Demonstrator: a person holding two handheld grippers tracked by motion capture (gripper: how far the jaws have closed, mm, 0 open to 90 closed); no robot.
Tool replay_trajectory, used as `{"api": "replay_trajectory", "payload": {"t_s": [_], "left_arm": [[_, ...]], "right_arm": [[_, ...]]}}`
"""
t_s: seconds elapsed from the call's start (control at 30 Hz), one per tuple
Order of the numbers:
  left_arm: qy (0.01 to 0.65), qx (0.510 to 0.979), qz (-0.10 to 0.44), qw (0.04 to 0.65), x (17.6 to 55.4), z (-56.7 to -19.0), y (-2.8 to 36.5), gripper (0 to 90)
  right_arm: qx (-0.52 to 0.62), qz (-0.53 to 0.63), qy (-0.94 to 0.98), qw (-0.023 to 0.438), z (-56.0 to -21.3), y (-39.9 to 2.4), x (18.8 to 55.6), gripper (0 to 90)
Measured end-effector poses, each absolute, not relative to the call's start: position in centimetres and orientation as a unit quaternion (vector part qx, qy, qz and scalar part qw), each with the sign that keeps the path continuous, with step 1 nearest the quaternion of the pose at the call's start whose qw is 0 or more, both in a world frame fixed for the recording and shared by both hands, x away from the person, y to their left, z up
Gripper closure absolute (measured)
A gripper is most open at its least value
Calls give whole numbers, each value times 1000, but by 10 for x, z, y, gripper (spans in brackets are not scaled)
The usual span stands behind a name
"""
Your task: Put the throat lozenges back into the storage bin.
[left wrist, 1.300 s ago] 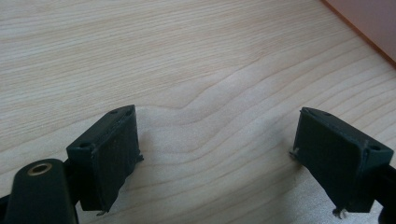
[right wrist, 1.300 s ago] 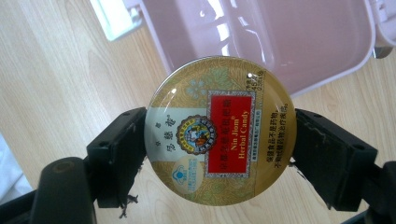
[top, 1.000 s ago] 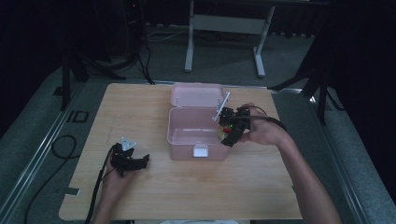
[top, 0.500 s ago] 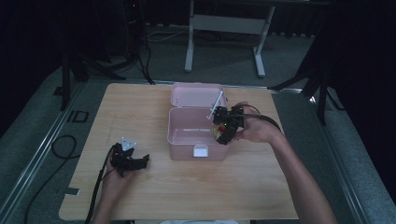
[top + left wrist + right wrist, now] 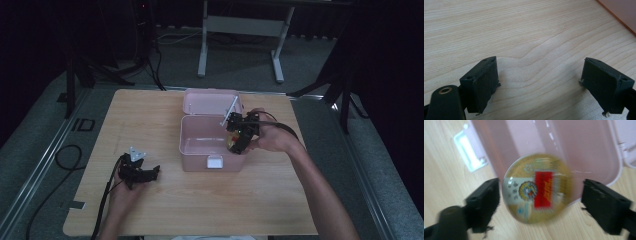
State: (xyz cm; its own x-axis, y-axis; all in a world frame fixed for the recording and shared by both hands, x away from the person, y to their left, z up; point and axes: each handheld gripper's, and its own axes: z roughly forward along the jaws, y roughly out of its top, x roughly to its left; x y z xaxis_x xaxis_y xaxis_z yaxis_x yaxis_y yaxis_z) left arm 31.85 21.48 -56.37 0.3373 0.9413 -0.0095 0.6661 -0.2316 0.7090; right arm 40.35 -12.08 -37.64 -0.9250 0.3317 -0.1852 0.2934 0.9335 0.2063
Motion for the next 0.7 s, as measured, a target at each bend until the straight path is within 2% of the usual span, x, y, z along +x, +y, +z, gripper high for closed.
{"api": "replay_trajectory", "payload": {"t_s": [0.33,0.7], "left_arm": [[532,755,217,316,319,-564,215,144],[532,755,217,316,319,-564,215,144]], "right_arm": [[173,118,969,128,-362,-141,395,138],[187,120,966,130,-372,-175,374,144]]}}
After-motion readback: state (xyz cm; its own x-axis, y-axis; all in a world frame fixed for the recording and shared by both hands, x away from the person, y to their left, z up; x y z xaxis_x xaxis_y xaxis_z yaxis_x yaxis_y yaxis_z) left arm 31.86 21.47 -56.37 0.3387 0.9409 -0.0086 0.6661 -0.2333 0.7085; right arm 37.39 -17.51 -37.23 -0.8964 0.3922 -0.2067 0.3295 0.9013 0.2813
